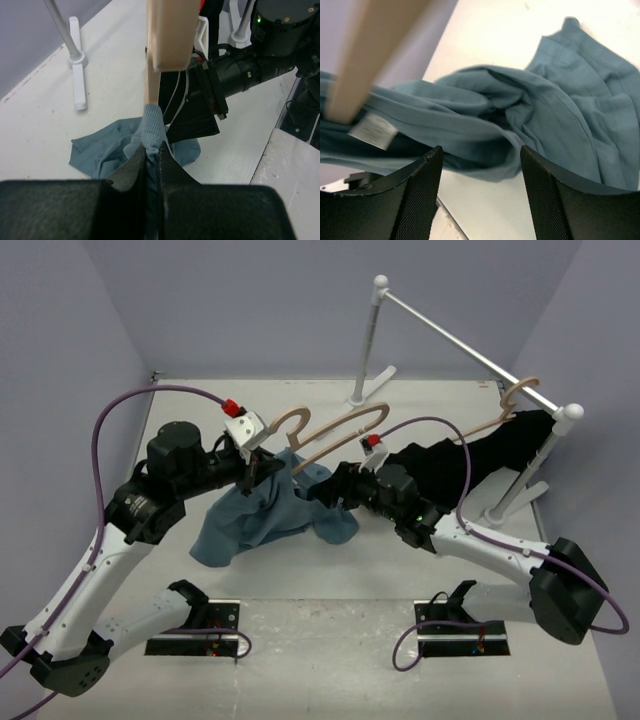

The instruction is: Place the t-shirt on the hanger

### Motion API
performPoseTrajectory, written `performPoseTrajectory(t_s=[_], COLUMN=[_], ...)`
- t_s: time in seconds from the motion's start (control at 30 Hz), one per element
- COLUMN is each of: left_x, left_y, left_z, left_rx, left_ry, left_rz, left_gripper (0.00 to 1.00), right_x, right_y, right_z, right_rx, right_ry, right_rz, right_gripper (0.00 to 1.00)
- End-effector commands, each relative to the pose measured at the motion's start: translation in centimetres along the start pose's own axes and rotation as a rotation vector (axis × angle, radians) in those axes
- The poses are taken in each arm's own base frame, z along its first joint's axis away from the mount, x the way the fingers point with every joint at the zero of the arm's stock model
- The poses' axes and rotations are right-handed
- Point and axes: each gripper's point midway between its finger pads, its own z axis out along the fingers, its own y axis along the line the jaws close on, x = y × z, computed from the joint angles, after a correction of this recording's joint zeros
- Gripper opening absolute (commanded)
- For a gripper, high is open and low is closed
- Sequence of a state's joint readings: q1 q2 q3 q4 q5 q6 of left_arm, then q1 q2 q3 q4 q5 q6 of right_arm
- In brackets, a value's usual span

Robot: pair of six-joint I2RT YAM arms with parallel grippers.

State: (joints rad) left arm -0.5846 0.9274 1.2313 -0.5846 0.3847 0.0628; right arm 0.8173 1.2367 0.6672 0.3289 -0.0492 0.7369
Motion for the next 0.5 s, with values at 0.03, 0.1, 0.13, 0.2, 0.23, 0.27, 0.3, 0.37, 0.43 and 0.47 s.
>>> performPoseTrajectory(t_s=[0.03,0.1,0.13,0.2,0.23,0.27,0.3,0.37,0.43,0.47], left_x=[-2.3,-2.5,-2.5,-2.6,-2.6,-2.5,-2.5,-2.6,-2.7,-2.7], left_y=[0.3,0.2,0.2,0.1,0.1,0.2,0.2,0.3,0.4,0.4], left_z=[-0.3,-0.4,-0.5,-0.6,-0.6,-0.6,-0.6,-0.7,-0.8,-0.8], left_rx=[-0.018,-0.017,-0.015,-0.015,-0.016,-0.019,-0.022,-0.03,-0.033,-0.036], left_ry=[-0.091,-0.097,-0.099,-0.097,-0.095,-0.093,-0.09,-0.087,-0.087,-0.087], left_rz=[0.014,0.013,0.013,0.013,0.013,0.013,0.013,0.013,0.015,0.016], left_gripper=[0.0,0.0,0.0,0.0,0.0,0.0,0.0,0.0,0.0,0.0], right_x=[-1.2,0.0,0.5,1.2,1.4,1.6,1.7,1.9,2.0,2.1], right_y=[1.7,1.0,0.7,0.1,-0.2,-0.6,-0.9,-1.5,-2.2,-2.5], right_z=[0.6,1.3,1.6,2.1,2.2,2.3,2.3,2.3,2.3,2.3], right_rx=[-0.02,-0.01,-0.01,0.0,0.008,0.024,0.039,0.062,0.095,0.103], right_ry=[0.035,0.066,0.078,0.087,0.089,0.087,0.085,0.086,0.081,0.081], right_rz=[-0.044,-0.019,-0.008,0.011,0.015,0.017,0.019,0.022,0.025,0.027], right_gripper=[0.62,0.61,0.61,0.6,0.6,0.59,0.58,0.56,0.56,0.55])
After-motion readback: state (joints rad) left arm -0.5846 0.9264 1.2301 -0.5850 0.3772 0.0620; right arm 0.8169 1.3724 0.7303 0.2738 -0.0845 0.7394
